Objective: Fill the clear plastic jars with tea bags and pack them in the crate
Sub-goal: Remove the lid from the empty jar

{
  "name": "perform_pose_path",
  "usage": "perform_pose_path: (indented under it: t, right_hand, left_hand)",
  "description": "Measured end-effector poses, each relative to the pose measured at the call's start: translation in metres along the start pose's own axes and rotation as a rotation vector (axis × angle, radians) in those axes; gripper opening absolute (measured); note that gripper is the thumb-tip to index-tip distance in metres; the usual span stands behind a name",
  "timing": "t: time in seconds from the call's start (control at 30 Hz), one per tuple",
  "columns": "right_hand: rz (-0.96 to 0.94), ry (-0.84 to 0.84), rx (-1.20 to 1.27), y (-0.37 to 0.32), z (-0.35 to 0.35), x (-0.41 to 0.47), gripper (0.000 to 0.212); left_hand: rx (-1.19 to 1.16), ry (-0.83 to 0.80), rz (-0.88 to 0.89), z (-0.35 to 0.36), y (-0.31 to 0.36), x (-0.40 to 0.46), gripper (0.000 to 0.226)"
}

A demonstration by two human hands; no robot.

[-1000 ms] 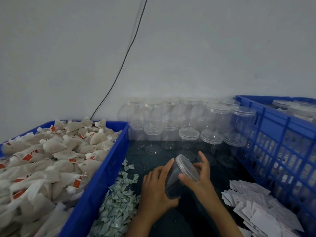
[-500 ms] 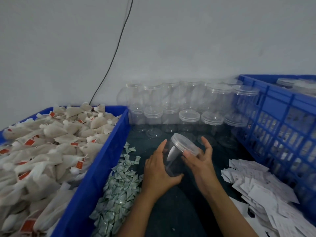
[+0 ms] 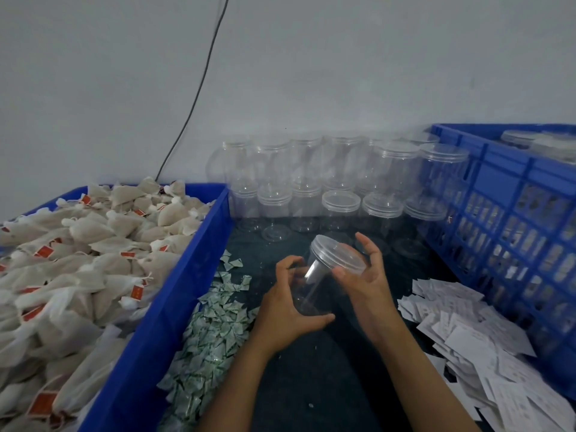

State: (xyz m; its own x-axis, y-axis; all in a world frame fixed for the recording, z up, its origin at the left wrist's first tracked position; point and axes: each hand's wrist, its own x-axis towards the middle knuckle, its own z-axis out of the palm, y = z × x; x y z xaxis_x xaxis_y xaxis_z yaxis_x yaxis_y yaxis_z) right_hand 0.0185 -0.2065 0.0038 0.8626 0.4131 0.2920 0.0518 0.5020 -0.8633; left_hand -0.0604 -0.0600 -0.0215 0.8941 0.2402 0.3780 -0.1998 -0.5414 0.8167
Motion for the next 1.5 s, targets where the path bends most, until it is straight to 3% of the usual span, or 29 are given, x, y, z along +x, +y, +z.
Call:
perform_pose_path:
  t: [0.27, 0.4, 0.73, 0.9, 1.07, 1.2, 1.27, 1.37, 1.43, 1.5]
  right_hand:
    - [0.204, -0.144, 0.380, -0.012, -0.008, -0.006, 0.068]
    - [0.273, -0.212, 0.569, -0.014, -0.005, -0.008, 0.100]
    - [0.289, -0.243, 0.645, -0.014, 0.006, -0.016, 0.116]
    - [0.282, -0.265, 0.604, -0.017, 0.008, -0.015, 0.112]
    - [0.235, -0.172, 0.573, -0.024, -0.002, -0.007, 0.105]
    - [0.152, 0.001, 0.091, -0.023, 0.008, -0.006, 0.093]
    - [0.097, 0.038, 0.017, -0.018, 0.008, -0.007, 0.089]
    - [0.100, 0.027, 0.166, -0.014, 0.007, -0.009, 0.057]
    - [0.139, 0.065, 0.250, -0.013, 0.004, -0.009, 0.057]
    - [0.141, 0.103, 0.226, -0.015, 0.001, -0.008, 0.056]
  left_hand:
    - [-0.648, -0.414, -0.180, -0.012, 0.008, 0.002, 0.082]
    - [-0.808, -0.608, -0.284, -0.015, 0.014, 0.001, 0.095]
    - [-1.053, -0.992, -0.298, -0.018, 0.008, 0.007, 0.090]
    - [-1.039, -0.930, -0.305, -0.018, 0.012, 0.007, 0.088]
    - [-0.765, -0.505, -0.264, -0.015, 0.024, 0.005, 0.075]
    - [-0.331, -0.237, -0.109, -0.007, 0.025, 0.001, 0.083]
    - [-0.168, -0.177, -0.051, -0.010, 0.025, 0.000, 0.086]
    - [-0.284, -0.277, -0.093, -0.015, 0.022, 0.002, 0.080]
    - [-0.532, -0.348, -0.152, -0.021, 0.025, 0.002, 0.070]
    - [-0.600, -0.361, -0.172, -0.025, 0.027, 0.001, 0.071]
